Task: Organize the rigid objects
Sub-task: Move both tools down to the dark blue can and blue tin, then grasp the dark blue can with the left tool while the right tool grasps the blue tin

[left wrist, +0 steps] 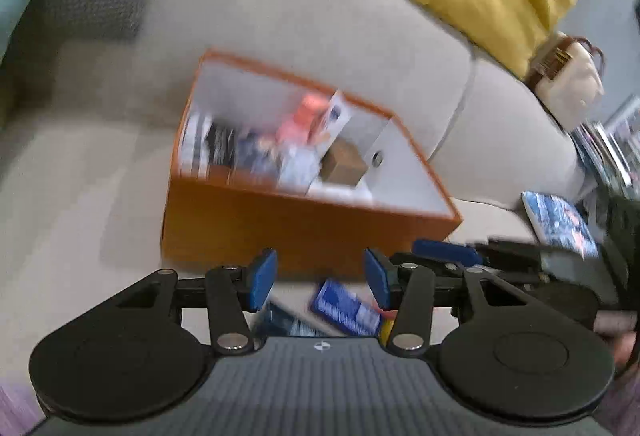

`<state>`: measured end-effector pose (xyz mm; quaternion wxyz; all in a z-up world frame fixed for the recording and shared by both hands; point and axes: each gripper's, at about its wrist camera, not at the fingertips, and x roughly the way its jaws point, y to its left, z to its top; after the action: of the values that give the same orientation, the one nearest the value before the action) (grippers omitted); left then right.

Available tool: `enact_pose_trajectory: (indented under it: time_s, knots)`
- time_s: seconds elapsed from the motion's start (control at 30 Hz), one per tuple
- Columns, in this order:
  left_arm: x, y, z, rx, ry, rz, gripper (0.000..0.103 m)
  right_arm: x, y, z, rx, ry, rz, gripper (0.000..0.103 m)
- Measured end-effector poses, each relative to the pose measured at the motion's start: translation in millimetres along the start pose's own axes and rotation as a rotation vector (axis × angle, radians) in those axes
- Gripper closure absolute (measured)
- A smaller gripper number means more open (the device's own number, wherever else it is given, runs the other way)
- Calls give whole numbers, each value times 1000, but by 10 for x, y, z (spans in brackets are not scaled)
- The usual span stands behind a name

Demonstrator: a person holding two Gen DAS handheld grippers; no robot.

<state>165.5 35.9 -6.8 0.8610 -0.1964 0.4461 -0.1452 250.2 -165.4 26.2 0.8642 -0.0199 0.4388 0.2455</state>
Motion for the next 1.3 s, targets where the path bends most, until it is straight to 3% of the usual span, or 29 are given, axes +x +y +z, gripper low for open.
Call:
enact_pose_trajectory:
  time_s: [0.27,0.67,0.77,1.0,1.17,1.3]
  knots:
    - [501,293,-656,-219,70,18,48,231,82,-803,72,10,-189,70]
    - [1034,464,-776,-385,113,-22,46,606,62,-921,63,57,-195,71]
    - [1096,443,-770,-377,109,-17,46,666,81,-912,55,66,-195,71]
    - [1103,439,-714,-346,105,-31,58,798,277,-901,-25,85,-201,77]
    - [899,553,-662,-294,145,39,58,855,447,-821,-17,110,-126,77]
    - [739,774,-628,-309,151,72,58,888,558,-753,-136,127,-185,70]
